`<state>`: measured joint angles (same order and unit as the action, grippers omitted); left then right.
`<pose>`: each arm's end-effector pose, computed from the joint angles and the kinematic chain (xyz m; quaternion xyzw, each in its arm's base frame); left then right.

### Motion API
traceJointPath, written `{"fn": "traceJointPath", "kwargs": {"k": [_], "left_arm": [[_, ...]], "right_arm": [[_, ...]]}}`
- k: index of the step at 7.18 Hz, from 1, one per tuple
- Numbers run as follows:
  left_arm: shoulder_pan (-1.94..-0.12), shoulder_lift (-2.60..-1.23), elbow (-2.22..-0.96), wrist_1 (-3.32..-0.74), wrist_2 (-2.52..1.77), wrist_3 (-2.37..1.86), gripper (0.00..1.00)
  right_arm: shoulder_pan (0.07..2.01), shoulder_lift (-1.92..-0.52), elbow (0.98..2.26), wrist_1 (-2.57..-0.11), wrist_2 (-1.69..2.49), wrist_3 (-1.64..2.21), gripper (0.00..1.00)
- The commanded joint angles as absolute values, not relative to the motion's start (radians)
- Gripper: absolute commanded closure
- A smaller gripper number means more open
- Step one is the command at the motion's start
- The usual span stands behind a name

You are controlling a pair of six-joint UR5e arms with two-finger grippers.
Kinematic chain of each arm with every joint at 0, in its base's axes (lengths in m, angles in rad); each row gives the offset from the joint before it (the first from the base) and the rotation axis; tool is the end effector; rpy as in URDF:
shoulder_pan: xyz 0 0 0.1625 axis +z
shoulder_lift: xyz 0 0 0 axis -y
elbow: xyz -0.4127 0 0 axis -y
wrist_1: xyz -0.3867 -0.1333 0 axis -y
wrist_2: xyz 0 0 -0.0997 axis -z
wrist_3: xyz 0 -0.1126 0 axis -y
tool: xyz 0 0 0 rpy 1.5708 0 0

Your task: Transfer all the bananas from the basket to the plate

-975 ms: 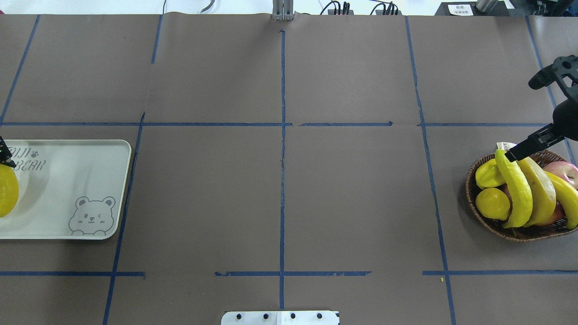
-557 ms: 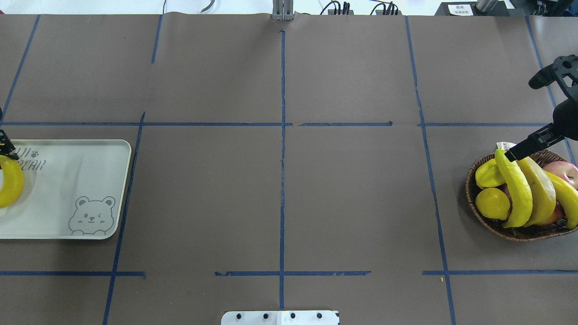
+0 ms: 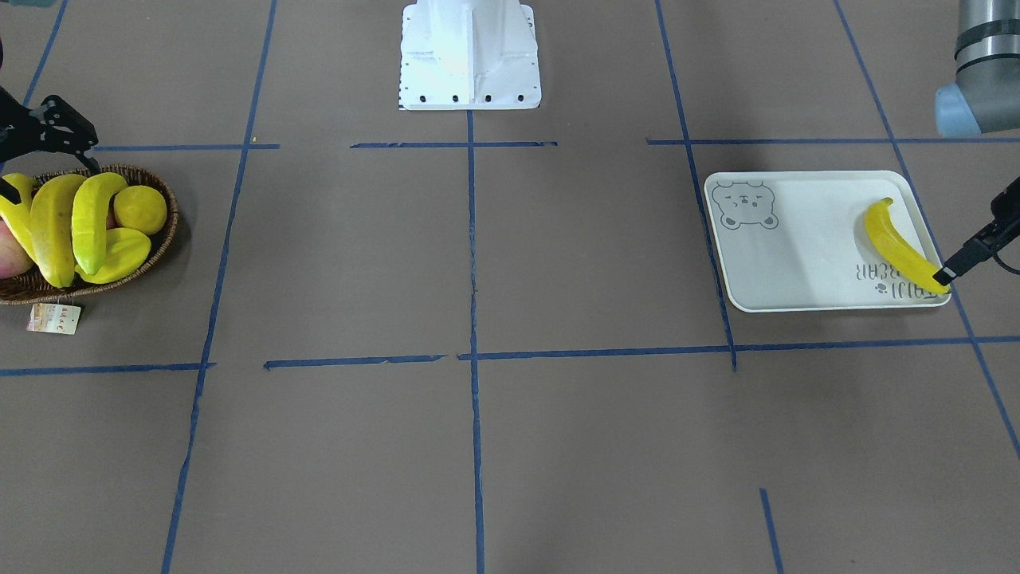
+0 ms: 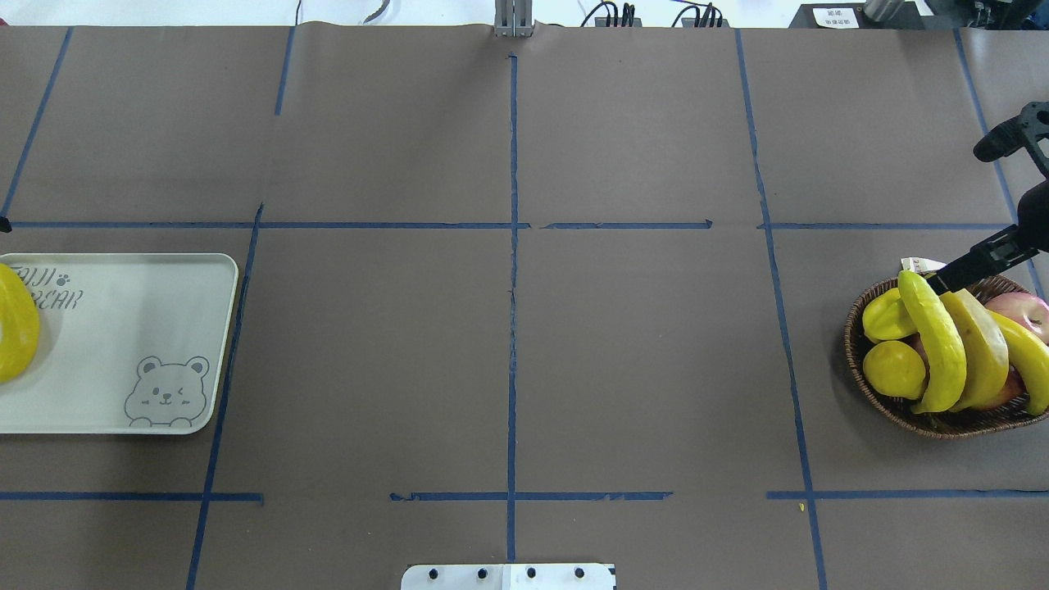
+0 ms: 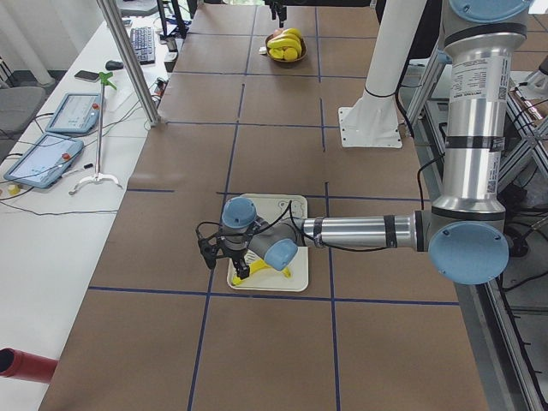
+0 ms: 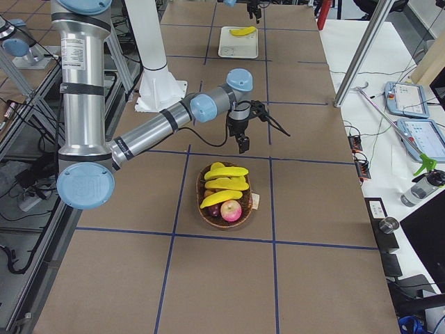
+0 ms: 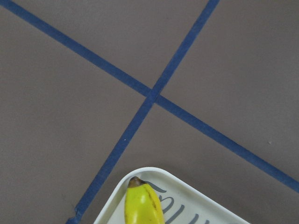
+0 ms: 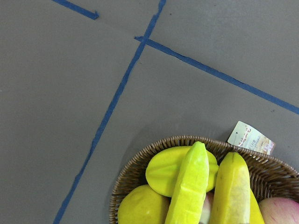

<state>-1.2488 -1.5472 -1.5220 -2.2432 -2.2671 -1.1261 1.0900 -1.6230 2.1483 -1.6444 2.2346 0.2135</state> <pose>0.1025 -0.5003 0.6181 -0.0078 0.4282 -0.2586 0.8659 -0.1475 -0.4210 0.4170 0.0910 -0.3707 -0.1951 0.9035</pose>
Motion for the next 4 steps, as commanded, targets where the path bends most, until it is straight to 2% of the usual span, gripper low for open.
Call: {"fn": "traceJointPath", "kwargs": {"k": [1, 3, 4], "left_arm": [[-1.258, -1.534, -1.688, -2.244, -2.281, -1.129, 0.0], [-1.235, -1.536, -1.723, -2.246, -2.283, -1.129, 0.0], [-1.233, -1.536, -1.723, -2.247, -2.284, -1.131, 0.0]], "right_arm": [[1.126, -1.715, 2.177, -1.644, 2.24, 0.215, 0.01], [1.127, -1.814, 2.207, -1.611, 2.232, 0.244, 0.01], [1.124, -1.833, 2.192, -1.497, 2.23, 0.381, 0.01]]}}
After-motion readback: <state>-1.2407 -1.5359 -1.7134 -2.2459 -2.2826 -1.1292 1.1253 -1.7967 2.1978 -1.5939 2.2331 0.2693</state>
